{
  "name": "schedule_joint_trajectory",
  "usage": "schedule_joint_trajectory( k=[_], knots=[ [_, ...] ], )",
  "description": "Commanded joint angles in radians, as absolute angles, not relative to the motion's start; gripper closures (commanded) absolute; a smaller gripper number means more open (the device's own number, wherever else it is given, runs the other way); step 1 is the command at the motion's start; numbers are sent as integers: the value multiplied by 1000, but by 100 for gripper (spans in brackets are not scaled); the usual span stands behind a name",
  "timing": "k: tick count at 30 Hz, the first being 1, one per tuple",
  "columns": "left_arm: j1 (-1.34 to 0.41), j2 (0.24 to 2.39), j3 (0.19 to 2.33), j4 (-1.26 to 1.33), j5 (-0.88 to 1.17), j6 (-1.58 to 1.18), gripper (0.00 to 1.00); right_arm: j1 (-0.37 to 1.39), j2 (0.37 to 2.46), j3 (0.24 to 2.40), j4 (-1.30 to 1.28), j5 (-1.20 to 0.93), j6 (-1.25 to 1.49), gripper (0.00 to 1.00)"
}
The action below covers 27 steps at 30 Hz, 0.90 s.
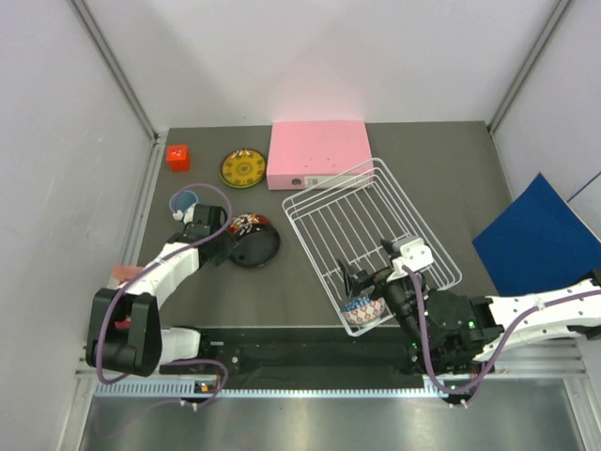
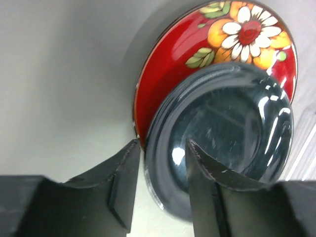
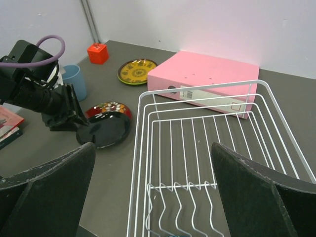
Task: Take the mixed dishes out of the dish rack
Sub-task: Place the plate at the center of the board.
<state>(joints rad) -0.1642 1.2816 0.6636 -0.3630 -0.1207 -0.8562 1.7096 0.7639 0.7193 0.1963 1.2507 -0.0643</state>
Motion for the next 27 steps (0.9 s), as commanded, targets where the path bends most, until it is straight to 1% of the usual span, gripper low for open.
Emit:
schedule_joint_trajectory(
  k=[1, 4, 10, 14, 18, 25, 27],
  knots=[
    [-163, 1227, 657, -426, -149, -830, 52, 1704, 772, 719, 227, 1236, -43, 0],
    [-161, 1204, 669, -459, -176, -821, 45, 1704, 770, 721, 225, 1233, -38, 0],
    [-163, 1161, 696, -514, -218, -813, 42, 1704, 778, 719, 221, 1232, -31, 0],
    [-163, 1134, 732, -545, -239, -804, 36, 1703, 781, 719, 216, 1232, -28, 0],
    [-163, 1111, 794, -580, -244, -796, 32, 1704, 787, 724, 210, 1232, -28, 0],
    [-164, 1016, 919, -646, -170, -776, 29, 1704, 818, 749, 143, 1265, -25, 0],
    [-172, 974, 946, -631, -115, -772, 29, 1692, 836, 768, 65, 1281, 38, 0]
  ],
)
